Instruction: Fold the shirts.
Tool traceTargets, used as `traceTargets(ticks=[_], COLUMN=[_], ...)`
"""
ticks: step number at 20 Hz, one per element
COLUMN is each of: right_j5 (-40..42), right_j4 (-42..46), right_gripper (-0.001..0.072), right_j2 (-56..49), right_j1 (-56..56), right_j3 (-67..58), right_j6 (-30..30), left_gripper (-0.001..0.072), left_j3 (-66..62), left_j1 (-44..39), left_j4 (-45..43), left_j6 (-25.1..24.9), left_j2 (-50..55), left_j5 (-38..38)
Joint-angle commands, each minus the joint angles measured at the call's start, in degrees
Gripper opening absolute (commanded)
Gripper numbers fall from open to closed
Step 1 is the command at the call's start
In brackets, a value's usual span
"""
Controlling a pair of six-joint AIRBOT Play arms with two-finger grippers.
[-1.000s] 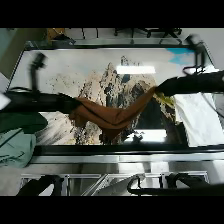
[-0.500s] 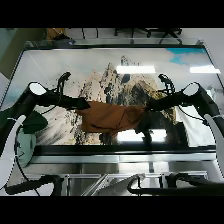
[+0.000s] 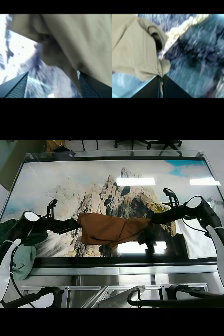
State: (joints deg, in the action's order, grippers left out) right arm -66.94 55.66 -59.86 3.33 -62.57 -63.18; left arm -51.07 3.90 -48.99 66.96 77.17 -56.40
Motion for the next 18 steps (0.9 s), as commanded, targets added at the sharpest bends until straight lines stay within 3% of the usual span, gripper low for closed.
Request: traceTargets(ticks=[1, 10, 11, 14, 18], right_j5=[-6.8, -2.7, -2.3, -2.3, -1.5], right_j4=[0.0, -0.4, -0.4, -0.4, -0.4], right_gripper=[0.0021, 0.0021, 0.0021, 0.0021, 0.0020], right_j2=[0.0, -0.1, -0.1, 0.0, 0.7], right_j1=[0.1, 0.1, 0.1, 0.1, 0.2], right_j3=[0.0, 0.1, 0.1, 0.1, -0.1], right_j6=[-0.1, -0.2, -0.2, -0.2, -0.2], left_gripper=[0.0707, 0.0706, 0.0661, 0.0007, 0.0016], left_j3=[1.0, -12.1, -12.1, -12.1, -12.2], left_j1=[0.5, -3.1, -3.7, -3.5, -1.3], left_j4=[2.0, 3.7, 3.7, 4.1, 4.2], left_j6=[-0.1, -0.8, -1.0, -1.0, -1.0], left_j2=[2.5, 19.8, 20.8, 20.6, 12.1], left_j5=[9.9, 5.9, 6.0, 6.0, 4.9])
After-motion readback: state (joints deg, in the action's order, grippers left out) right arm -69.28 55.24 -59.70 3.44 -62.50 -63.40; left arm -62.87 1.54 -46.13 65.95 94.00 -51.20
